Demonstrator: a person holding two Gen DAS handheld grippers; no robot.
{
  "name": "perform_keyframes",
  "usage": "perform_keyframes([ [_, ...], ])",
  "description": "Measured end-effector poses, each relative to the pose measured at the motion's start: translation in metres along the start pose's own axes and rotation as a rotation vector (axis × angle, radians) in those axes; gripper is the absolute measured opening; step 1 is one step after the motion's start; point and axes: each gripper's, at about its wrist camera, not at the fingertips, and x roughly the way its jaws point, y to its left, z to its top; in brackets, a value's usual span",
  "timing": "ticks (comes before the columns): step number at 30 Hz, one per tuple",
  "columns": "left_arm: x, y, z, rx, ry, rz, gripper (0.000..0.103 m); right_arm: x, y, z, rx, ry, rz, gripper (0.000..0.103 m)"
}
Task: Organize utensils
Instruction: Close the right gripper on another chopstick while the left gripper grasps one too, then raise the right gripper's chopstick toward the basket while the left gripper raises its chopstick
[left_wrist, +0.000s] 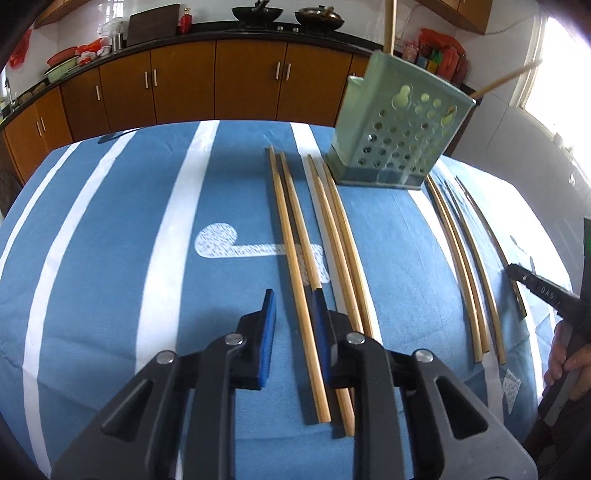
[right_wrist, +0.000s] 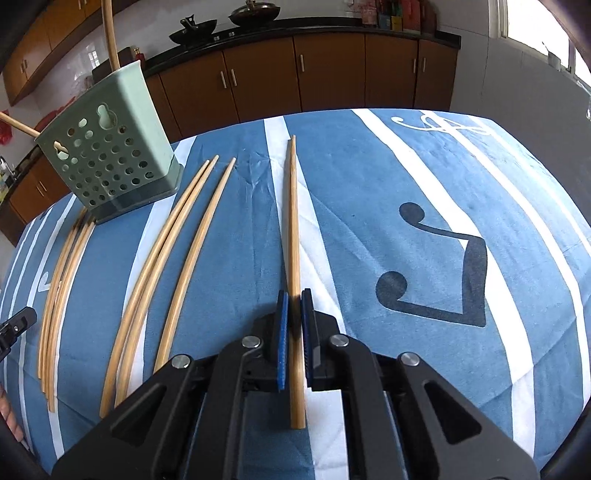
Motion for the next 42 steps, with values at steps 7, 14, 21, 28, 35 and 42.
perform_keyframes([
  [7, 0.011, -0.005, -0.007, 0.03, 0.022, 0.024, 0.015, -0.002, -0.001, 0.0, -0.004, -0.002, 0.006, 0.008],
  [14, 0.014, 0.003, -0.001, 0.021, 0.008, 0.107, 0.008, -0.002, 0.003, 0.0, -0.017, -0.005, 0.001, 0.008],
  [21, 0.012, 0.047, 0.009, -0.051, -0.003, 0.138, 0.008, 0.001, 0.012, 0.002, -0.05, -0.008, 0.027, 0.008],
  [28, 0.009, 0.05, 0.003, -0.031, -0.037, 0.114, 0.012, 0.001, 0.013, -0.001, -0.06, -0.027, 0.024, 0.008],
  [35, 0.01, 0.05, 0.003, -0.033, -0.036, 0.112, 0.013, -0.001, 0.017, -0.005, -0.087, -0.045, 0.005, 0.008],
  [42, 0.01, 0.05, 0.003, -0.031, -0.036, 0.115, 0.013, 0.0, 0.017, -0.003, -0.092, -0.045, 0.001, 0.009],
])
